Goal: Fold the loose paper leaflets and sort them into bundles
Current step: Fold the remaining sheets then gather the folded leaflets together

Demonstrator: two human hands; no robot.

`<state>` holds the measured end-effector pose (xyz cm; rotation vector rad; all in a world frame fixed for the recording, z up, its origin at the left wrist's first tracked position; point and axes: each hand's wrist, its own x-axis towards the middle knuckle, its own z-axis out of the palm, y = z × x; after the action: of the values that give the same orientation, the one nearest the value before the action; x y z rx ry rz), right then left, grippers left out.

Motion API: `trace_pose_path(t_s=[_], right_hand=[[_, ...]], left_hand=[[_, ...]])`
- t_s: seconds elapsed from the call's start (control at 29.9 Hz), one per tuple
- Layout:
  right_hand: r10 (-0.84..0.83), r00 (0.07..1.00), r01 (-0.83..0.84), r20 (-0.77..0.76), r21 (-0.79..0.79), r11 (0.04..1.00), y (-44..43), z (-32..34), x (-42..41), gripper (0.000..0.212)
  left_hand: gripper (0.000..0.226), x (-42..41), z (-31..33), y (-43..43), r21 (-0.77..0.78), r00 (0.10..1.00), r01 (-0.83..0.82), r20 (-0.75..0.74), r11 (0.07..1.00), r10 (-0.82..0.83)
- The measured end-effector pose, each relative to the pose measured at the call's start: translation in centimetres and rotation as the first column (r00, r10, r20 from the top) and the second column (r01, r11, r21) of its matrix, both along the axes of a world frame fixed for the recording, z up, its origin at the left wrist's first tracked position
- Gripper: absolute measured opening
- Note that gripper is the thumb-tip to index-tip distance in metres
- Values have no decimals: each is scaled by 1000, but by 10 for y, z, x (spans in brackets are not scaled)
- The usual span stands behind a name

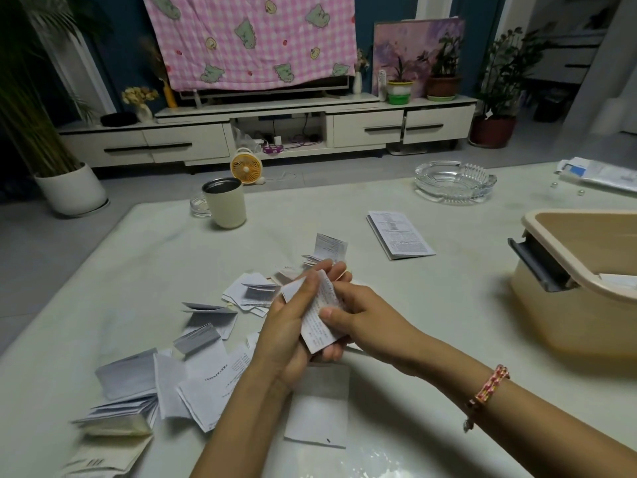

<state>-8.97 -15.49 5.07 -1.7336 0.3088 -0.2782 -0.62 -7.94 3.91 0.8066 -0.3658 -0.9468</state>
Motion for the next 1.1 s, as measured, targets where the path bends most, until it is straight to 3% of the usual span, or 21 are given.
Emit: trace_pose_path(t_s=[0.07, 0.3, 0.47, 0.64, 0.74, 0.8, 0.87, 1.0, 1.1], right_hand=[[-42, 999, 42, 6, 11, 999, 1, -2, 0, 27], [-115, 993, 117, -37, 32, 993, 9, -12, 3, 32], [-231, 972, 233, 33, -206, 951, 8, -18, 11, 36], [-133, 991, 136, 25, -178, 975, -1, -22, 10, 30], [-141, 990, 134, -20, -190, 972, -21, -13, 7, 25], [-281, 960, 266, -4, -317, 911, -41, -13, 4, 16], [-343, 935, 234, -90, -570, 788, -55, -22, 0, 8], [-309, 876, -66, -370, -726, 684, -56, -45, -2, 50], [-334, 868, -68, -368, -753, 655, -54, -43, 0, 52]], left_hand=[[34, 0, 0, -1, -17, 1000, 9, -15, 1000, -9], [27, -7, -5, -1, 57, 954, -171, 260, 984, 151], [24, -7, -4, -6, 8, 954, -223, 207, 975, 217], [37, -5, -8, -9, 43, 989, -118, 99, 992, 113], [29, 3, -7, -10, -3, 986, -163, 22, 987, 163], [25, 14, -3, -8, -48, 973, -229, -6, 972, 229], [25, 22, -3, -4, -50, 962, -271, 1, 961, 271], [25, 27, -6, -1, -7, 960, -277, 33, 961, 277], [26, 27, -6, -2, -5, 970, -242, 12, 970, 242]])
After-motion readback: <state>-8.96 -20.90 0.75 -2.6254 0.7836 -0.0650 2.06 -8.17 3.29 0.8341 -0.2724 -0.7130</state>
